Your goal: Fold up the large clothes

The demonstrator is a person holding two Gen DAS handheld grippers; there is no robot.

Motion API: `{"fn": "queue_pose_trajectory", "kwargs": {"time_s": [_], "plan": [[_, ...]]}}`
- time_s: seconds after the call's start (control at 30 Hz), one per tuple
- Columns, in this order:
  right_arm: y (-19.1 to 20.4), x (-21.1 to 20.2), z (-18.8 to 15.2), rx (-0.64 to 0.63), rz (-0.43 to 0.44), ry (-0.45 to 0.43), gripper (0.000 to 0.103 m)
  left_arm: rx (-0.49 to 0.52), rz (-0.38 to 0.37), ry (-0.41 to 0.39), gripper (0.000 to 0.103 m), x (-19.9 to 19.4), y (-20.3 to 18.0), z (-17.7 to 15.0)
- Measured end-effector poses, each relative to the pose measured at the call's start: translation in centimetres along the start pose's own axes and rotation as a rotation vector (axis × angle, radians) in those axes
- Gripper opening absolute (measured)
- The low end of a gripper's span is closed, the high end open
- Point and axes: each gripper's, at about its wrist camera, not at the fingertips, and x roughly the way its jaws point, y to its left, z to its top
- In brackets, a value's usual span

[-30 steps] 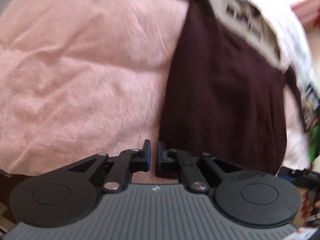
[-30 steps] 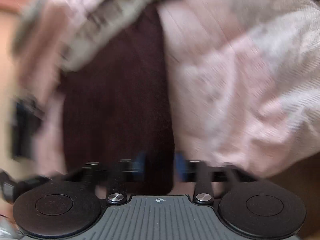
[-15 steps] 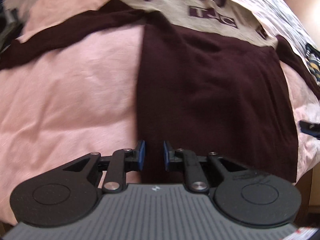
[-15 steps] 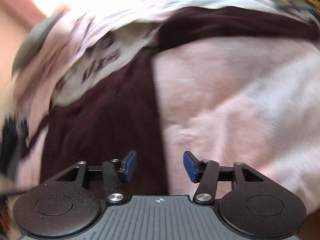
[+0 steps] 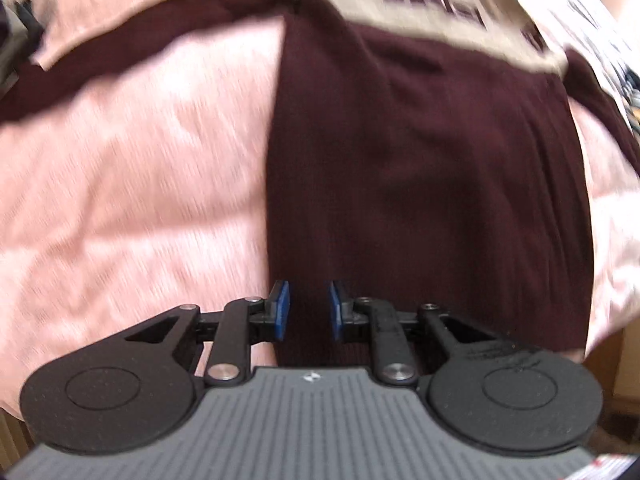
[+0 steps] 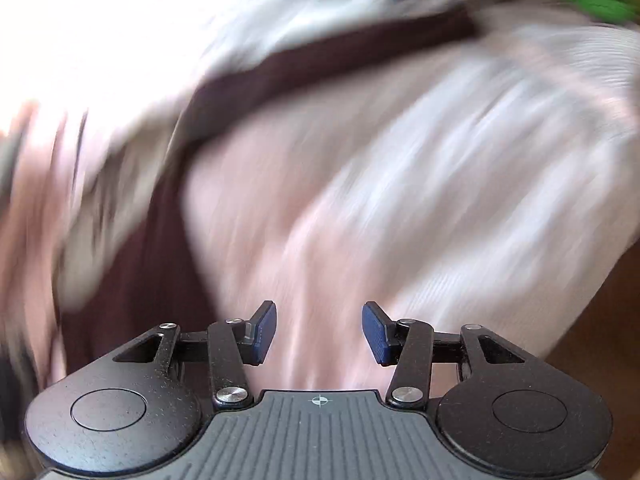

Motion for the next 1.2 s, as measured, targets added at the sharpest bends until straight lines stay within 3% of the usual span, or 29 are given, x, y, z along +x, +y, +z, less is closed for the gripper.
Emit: {"fn": "queue_pose_trajectory", "kwargs": {"time_s": [0.1, 0.17, 0.2, 0.27, 0.4, 0.5, 0.6, 0.63, 0.7, 0.8, 1.03, 1.2], "plan": [[-4.7, -0.2, 6.7, 0.233, 0.03, -0.171, 0.045, -0.07, -0.023, -0.068, 0.019, -1.6, -0.5, 2.3], [-7.6, 0.5, 10.2, 0.34, 0.051, -0.245, 0.045, -0.109, 0.008, -0.098, 0.019, -2.3, -1.2, 3.4], [-8.8, 1.2, 11.8, 0.385, 0.053, -0.263, 0.044, -0.135, 0.021, -0.104, 0.019, -2.5, -1.6, 3.8], [-11.6, 2.2, 14.1, 0.44, 0.059, -0.284, 0.034, -0.195, 0.02, -0.112, 0.019, -2.9, -2.6, 4.3], [-15.0, 5.1, 16.9, 0.502, 0.045, -0.256, 0.022, -0.235, 0.04, -0.104, 0.019, -2.8, -5.2, 5.0], [-14.7, 6.6, 17.2, 0.469, 0.029, -0.226, 0.021, -0.234, 0.042, -0.085, 0.019, -2.1, -7.2, 5.5], [-11.8, 7.6, 18.6, 0.342, 0.027, -0.249, 0.021, -0.212, 0.041, -0.075, 0.019, -1.3, -9.3, 6.3], [-9.8, 7.8, 19.0, 0.264, -0.004, -0.241, 0.023, -0.201, 0.038, -0.075, 0.019, -1.2, -10.0, 6.7], [-6.5, 8.8, 19.0, 0.126, -0.066, -0.204, 0.036, -0.175, 0.033, -0.081, 0.02, -1.3, -11.2, 7.4], [-4.0, 9.4, 17.6, -0.013, -0.17, -0.239, 0.038, -0.146, 0.038, -0.096, 0.022, -1.3, -12.6, 8.6], [-10.7, 6.6, 14.1, 0.362, -0.033, -0.295, 0.038, -0.162, 0.062, -0.088, 0.024, -1.3, -12.9, 10.3], [-14.6, 7.7, 14.5, 0.58, 0.104, -0.298, 0.036, -0.147, 0.061, -0.077, 0.024, -0.7, -13.3, 11.1]]}}
